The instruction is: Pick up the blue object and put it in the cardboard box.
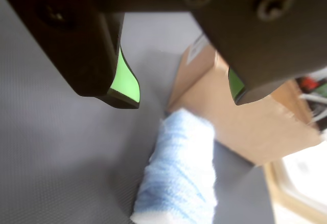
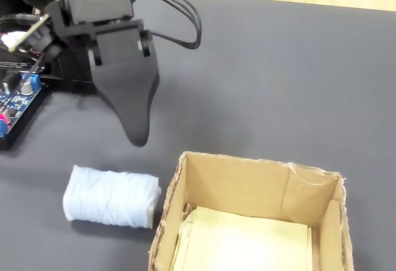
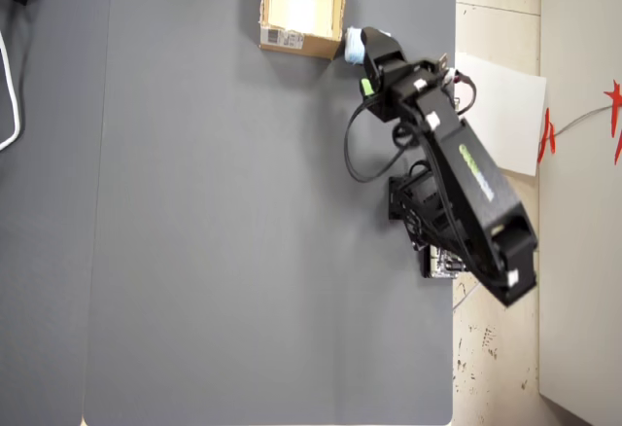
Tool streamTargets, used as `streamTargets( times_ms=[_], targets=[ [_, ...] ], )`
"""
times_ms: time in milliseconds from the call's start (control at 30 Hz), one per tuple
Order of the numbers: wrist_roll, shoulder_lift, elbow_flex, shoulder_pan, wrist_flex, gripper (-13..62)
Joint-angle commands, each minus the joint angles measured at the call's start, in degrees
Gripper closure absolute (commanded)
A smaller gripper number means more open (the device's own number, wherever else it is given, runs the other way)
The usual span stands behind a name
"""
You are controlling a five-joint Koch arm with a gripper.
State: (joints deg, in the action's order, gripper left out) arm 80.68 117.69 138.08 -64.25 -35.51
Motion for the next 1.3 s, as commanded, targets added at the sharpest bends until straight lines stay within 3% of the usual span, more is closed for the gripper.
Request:
streamTargets(
  times_ms=[0,500,600,800,1267],
  targets=[
    [1.58,-2.81,-5.01,-0.97,-0.09,16.4],
    [1.58,-23.99,-15.47,-7.73,-1.76,16.5],
    [1.58,-25.14,-15.64,-8.17,-1.67,20.7],
    [0.26,-24.17,-13.27,-7.65,3.87,31.1],
    [7.29,-5.36,1.93,-3.96,27.95,31.2]
  ],
)
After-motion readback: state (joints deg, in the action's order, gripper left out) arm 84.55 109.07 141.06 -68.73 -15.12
